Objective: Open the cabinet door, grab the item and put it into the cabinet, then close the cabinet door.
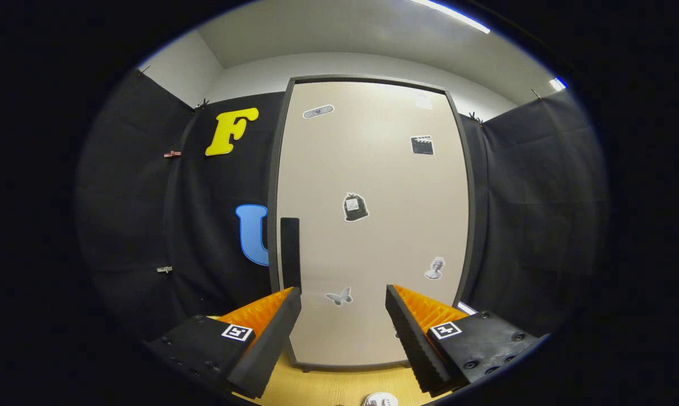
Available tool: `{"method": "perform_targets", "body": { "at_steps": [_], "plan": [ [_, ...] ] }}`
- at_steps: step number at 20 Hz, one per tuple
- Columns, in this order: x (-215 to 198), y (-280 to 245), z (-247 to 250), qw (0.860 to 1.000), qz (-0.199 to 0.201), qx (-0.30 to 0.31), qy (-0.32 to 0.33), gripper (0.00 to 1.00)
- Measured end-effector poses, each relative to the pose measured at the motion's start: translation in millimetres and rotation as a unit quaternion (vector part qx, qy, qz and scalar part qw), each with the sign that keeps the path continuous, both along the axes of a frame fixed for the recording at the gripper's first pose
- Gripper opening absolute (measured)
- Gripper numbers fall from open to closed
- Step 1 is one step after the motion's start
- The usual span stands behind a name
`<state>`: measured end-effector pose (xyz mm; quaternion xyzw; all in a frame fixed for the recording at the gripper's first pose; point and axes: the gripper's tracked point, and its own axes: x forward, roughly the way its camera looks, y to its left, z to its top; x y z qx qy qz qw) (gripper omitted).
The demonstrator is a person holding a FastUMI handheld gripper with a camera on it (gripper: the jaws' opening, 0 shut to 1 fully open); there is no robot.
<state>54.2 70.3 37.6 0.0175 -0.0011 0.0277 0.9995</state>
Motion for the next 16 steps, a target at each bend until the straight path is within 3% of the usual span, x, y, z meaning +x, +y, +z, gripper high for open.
{"method": "perform_targets", "body": {
  "at_steps": [10,16],
  "plan": [
    [102,61,-9,1.000,0.017,-0.004,0.023,0.98],
    [131,73,-20,0.999,0.017,-0.014,0.046,0.93]
  ]
}}
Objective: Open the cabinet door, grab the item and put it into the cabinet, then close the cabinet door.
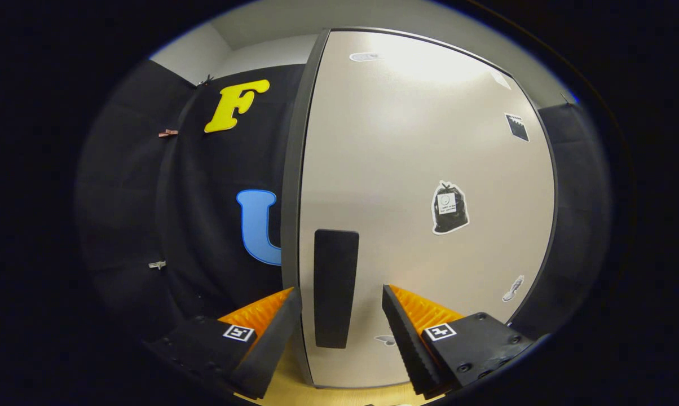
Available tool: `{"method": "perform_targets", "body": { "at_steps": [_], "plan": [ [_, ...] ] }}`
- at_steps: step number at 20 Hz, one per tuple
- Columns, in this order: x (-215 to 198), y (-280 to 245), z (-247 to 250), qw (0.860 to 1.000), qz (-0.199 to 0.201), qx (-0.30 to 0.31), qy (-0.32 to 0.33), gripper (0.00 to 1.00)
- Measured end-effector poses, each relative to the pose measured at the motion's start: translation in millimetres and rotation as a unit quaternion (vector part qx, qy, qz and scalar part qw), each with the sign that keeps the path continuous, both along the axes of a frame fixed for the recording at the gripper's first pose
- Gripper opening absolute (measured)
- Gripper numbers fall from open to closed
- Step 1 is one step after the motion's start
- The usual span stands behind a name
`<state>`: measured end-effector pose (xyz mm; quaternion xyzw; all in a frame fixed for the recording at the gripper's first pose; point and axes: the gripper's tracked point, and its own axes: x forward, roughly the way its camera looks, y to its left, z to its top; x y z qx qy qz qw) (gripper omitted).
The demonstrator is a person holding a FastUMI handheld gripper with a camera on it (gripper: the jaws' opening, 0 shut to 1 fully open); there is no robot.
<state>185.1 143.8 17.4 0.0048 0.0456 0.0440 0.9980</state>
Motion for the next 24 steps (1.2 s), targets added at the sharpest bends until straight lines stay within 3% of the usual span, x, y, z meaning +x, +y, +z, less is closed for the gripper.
{"method": "perform_targets", "body": {
  "at_steps": [5,7,8,9,11,17,24],
  "plan": [
    [6,-1,2,1.000,-0.010,0.001,-0.005,0.76],
    [5,2,1,1.000,-0.008,-0.005,-0.002,0.56],
    [6,6,-2,1.000,-0.003,0.007,0.004,0.56],
    [3,4,0,1.000,-0.007,0.017,0.006,0.37],
    [9,4,-1,1.000,-0.007,0.022,0.010,0.37],
    [1,7,-2,0.999,0.028,0.020,0.027,0.14],
    [-69,-12,8,0.996,0.086,0.031,0.024,0.14]
  ]
}}
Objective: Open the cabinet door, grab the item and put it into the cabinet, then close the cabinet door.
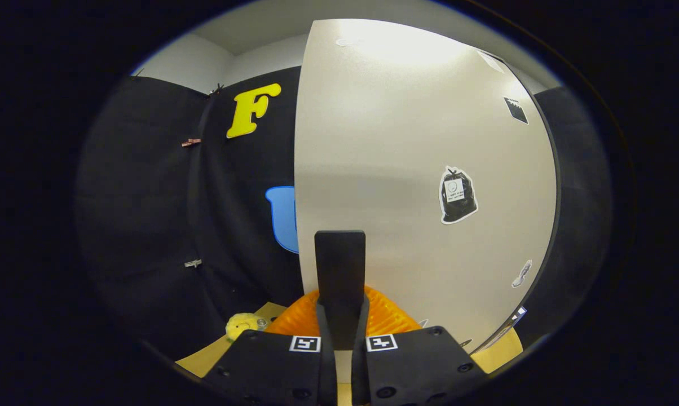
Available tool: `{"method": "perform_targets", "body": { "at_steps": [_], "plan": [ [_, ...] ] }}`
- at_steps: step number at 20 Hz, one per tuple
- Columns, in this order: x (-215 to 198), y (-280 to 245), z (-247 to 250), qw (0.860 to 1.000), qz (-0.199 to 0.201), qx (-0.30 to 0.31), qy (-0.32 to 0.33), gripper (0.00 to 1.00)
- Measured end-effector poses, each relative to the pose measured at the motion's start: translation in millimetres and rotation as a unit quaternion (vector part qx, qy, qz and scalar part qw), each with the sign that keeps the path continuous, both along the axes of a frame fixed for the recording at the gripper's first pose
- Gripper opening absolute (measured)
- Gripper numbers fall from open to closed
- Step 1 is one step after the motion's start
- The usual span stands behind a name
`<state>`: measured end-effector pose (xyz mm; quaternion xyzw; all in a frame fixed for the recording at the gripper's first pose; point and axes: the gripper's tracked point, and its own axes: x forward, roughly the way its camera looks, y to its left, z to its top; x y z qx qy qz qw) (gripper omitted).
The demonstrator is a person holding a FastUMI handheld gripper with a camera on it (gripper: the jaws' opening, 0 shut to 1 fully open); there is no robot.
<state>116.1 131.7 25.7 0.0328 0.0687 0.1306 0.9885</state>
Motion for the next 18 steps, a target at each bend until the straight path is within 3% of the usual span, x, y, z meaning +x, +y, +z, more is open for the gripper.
{"method": "perform_targets", "body": {
  "at_steps": [10,18],
  "plan": [
    [-81,-49,3,1.000,-0.002,-0.008,0.007,0.14],
    [-130,-114,8,1.000,0.026,0.008,0.009,0.14]
  ]
}}
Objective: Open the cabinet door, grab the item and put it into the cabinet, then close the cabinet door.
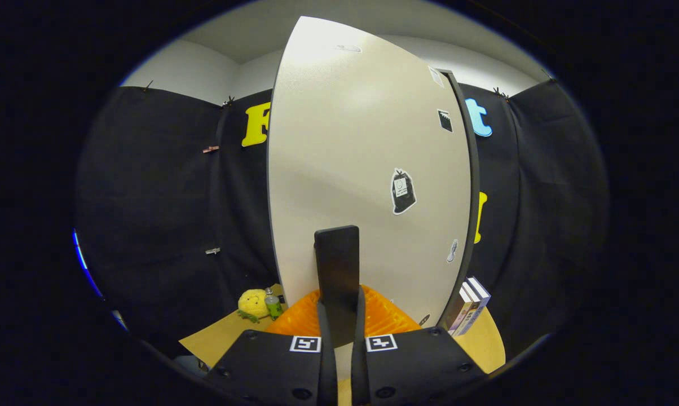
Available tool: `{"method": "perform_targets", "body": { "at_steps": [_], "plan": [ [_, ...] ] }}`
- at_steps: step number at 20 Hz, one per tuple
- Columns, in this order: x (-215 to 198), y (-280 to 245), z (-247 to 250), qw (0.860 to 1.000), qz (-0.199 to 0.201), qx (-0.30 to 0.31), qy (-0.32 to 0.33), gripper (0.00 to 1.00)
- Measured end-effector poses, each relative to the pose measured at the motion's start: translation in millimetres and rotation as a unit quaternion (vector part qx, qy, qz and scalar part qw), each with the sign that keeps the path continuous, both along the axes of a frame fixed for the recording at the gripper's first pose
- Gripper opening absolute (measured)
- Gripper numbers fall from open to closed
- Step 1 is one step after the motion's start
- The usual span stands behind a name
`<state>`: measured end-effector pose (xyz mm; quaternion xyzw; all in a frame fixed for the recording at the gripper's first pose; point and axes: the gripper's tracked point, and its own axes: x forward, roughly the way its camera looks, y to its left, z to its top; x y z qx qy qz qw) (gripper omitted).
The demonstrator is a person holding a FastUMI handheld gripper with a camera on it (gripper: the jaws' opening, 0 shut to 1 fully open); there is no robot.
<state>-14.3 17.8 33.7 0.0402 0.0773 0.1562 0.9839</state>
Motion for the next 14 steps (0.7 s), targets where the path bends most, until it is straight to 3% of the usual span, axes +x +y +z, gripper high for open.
{"method": "perform_targets", "body": {
  "at_steps": [7,14],
  "plan": [
    [-32,-85,4,1.000,-0.004,0.015,-0.003,0.13],
    [-33,-213,6,0.996,-0.080,0.012,-0.026,0.12]
  ]
}}
